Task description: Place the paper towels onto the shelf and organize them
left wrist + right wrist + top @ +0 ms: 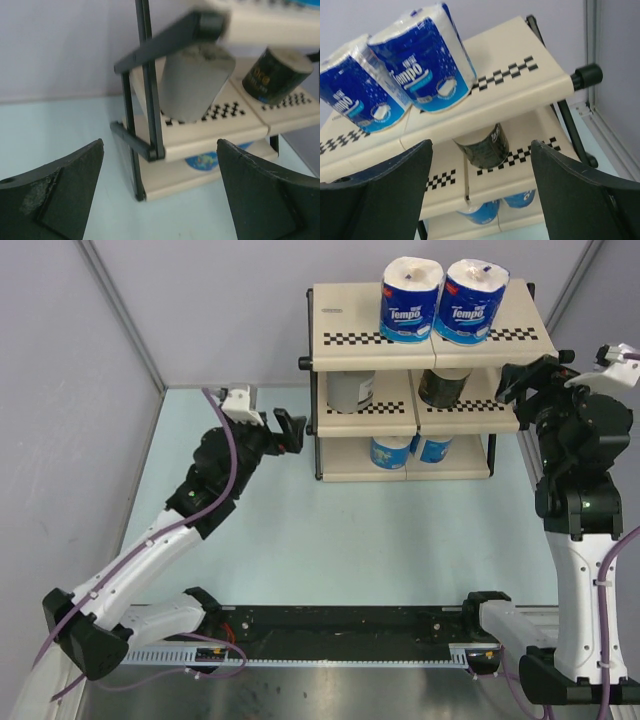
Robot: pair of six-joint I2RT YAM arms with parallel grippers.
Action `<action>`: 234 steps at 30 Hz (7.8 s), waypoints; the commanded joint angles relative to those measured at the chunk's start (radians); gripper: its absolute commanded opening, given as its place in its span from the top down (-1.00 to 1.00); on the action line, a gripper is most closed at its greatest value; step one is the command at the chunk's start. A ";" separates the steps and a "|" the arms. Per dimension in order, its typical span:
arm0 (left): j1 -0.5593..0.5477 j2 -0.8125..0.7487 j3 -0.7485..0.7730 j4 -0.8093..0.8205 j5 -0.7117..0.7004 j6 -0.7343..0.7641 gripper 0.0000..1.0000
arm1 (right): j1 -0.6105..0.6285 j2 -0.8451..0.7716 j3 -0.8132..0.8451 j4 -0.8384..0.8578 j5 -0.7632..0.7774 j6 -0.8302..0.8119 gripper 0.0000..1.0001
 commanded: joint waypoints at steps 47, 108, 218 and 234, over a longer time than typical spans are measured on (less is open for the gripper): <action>0.044 0.508 -0.028 0.818 -0.001 -0.746 0.99 | 0.006 -0.131 -0.319 -0.076 -0.122 0.112 -0.64; -0.027 0.776 0.312 0.754 -0.114 -0.791 0.99 | 0.001 -0.197 -0.335 -0.105 -0.099 0.079 -0.66; -0.001 0.029 -0.384 0.540 0.031 -0.621 0.99 | -0.171 0.341 -0.694 1.167 -0.237 0.691 1.00; 0.033 -0.008 -0.406 0.514 0.042 -0.624 1.00 | -0.083 0.466 -0.568 1.159 -0.189 0.663 1.00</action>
